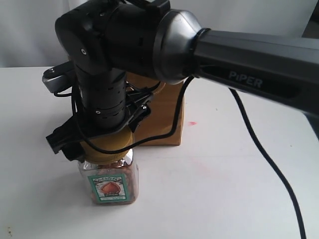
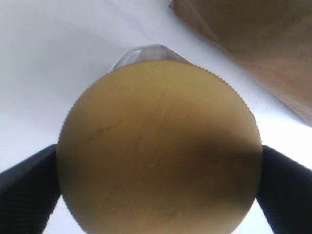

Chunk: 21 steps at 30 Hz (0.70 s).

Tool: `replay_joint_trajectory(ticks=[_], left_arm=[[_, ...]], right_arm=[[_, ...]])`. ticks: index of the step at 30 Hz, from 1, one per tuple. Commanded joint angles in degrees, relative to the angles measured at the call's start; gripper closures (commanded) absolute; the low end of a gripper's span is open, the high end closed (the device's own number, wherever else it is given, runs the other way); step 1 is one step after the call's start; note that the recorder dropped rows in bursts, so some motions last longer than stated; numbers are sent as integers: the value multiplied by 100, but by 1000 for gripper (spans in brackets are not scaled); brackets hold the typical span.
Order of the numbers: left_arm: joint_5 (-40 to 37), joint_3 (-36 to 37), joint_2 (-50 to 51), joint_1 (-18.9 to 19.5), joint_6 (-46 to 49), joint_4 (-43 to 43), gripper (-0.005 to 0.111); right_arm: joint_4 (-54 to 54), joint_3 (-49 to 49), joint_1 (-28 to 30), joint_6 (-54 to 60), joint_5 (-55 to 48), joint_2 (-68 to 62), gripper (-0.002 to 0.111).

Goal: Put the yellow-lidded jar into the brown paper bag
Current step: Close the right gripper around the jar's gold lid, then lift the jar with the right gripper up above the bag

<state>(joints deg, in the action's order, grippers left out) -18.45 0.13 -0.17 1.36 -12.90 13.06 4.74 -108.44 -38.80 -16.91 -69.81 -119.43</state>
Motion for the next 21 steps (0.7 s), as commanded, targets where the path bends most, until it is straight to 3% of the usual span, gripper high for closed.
replay_joint_trajectory(ticks=[1,4,21], left_arm=[[21,-13,17,-15,-22,-22,106],[21,-13,17,-15,-22,-22,106],[21,-13,17,-15,-22,-22,106]], right_arm=[[-131,-26,-11,32,-15,101,94],[-474,-36,-11,32,-15,235,108],[-1274,-36,-11,333,-15,1893,108]])
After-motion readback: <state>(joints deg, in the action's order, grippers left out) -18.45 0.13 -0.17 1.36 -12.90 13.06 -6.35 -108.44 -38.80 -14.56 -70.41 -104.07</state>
